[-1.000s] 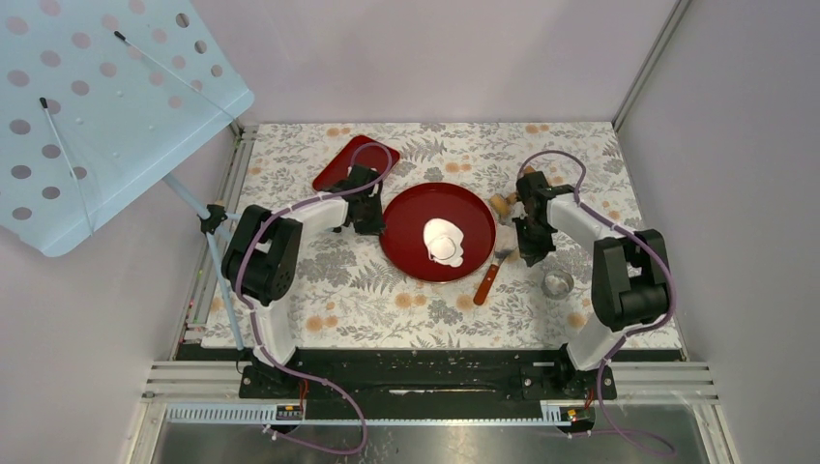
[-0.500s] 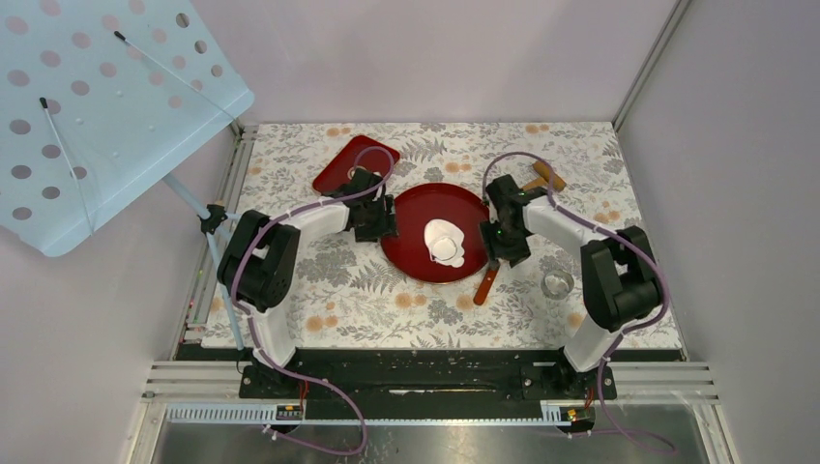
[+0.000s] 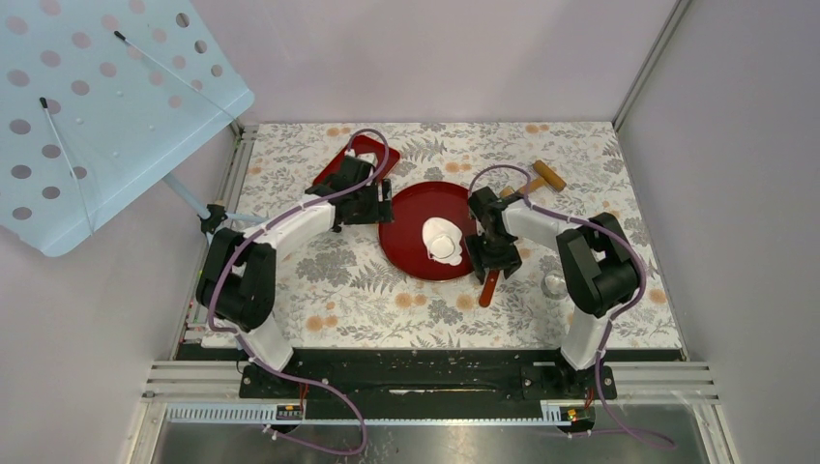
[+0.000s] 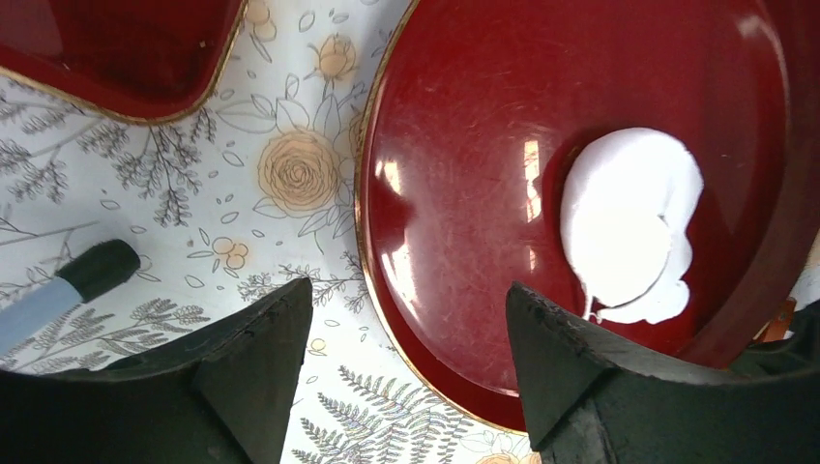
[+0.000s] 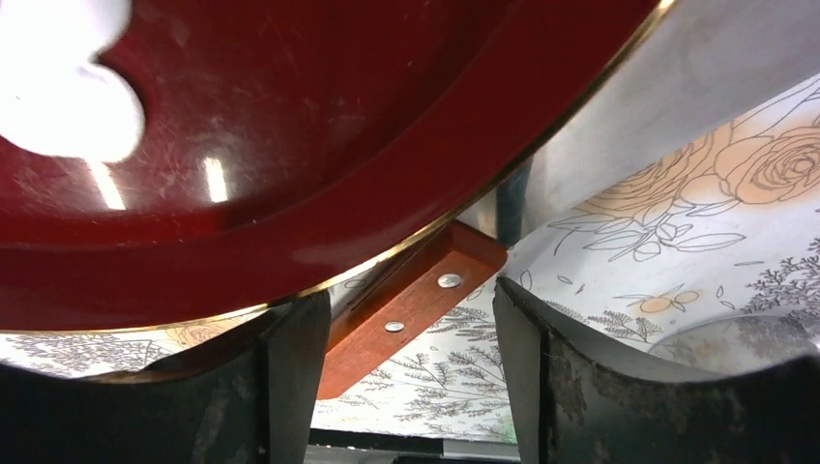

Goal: Roll out the dumpling wrappers from the dough

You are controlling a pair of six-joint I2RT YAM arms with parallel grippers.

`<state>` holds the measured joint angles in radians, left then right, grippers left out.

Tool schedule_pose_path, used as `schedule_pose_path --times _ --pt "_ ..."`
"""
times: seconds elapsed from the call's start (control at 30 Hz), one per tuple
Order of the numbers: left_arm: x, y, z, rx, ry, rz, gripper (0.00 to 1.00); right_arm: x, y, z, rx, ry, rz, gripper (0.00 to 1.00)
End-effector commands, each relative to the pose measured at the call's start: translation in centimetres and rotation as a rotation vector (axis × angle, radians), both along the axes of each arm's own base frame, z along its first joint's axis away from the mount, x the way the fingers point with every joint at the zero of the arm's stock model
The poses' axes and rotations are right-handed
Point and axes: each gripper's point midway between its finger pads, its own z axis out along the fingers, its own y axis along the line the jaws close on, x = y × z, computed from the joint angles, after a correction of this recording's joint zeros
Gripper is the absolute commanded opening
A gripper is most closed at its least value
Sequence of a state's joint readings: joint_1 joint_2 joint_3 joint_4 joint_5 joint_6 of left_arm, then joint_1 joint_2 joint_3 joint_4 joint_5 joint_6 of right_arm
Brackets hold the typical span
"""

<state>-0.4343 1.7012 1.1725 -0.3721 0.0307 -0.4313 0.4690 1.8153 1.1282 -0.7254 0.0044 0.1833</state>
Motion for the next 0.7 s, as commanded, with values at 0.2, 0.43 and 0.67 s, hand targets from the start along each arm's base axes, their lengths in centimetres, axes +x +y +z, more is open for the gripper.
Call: schedule_pose_path --times 0.2,0.43,0.67 --pt "2.3 1.3 7.6 0.027 -0.257 -0.012 0.73 -0.9 0.4 -0.3 -0.022 0.03 0.031 0.58" --pt "2.0 2.0 10.1 0.025 -0.313 -0.008 0.73 -1.3 0.6 -1.1 -0.018 0.101 0.016 0.48" --pt "0.9 3.1 12.4 0.036 -0.378 0.0 0.73 -2.0 0.7 -2.6 -0.029 0.17 -0.02 0.45"
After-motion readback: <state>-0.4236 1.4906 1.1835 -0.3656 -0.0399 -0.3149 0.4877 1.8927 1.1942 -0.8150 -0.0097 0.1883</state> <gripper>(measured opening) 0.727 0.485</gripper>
